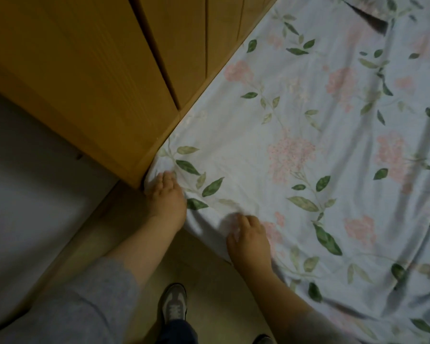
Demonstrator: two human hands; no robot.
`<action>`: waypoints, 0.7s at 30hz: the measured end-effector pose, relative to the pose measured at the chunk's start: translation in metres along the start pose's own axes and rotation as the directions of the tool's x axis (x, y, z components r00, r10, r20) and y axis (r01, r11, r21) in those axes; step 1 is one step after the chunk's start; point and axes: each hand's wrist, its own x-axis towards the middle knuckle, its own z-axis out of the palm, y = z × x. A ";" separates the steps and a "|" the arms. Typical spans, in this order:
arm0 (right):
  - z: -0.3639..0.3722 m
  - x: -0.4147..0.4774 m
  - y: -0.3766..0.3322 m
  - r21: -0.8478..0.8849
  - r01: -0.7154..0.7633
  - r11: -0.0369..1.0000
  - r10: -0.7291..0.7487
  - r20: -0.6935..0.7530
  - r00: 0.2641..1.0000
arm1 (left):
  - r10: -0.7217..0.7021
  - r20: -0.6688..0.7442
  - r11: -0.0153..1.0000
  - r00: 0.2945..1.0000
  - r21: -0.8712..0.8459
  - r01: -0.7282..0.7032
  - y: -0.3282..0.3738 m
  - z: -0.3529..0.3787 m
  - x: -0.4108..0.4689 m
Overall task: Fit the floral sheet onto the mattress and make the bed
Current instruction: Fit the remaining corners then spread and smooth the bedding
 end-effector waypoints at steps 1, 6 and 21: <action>-0.002 -0.001 0.004 -0.005 -0.039 0.999 0.039 0.060 0.997 | -0.054 0.014 0.998 0.998 -0.035 0.055 0.005 -0.002 -0.002; -0.031 -0.009 0.016 0.098 -0.089 0.991 0.081 0.083 0.993 | -0.066 0.003 0.997 0.998 -0.037 0.066 0.031 -0.019 -0.031; -0.211 -0.174 0.115 0.363 -0.265 0.893 0.339 -0.155 0.928 | 0.306 -0.064 0.947 0.950 -0.083 -0.311 0.195 -0.114 -0.229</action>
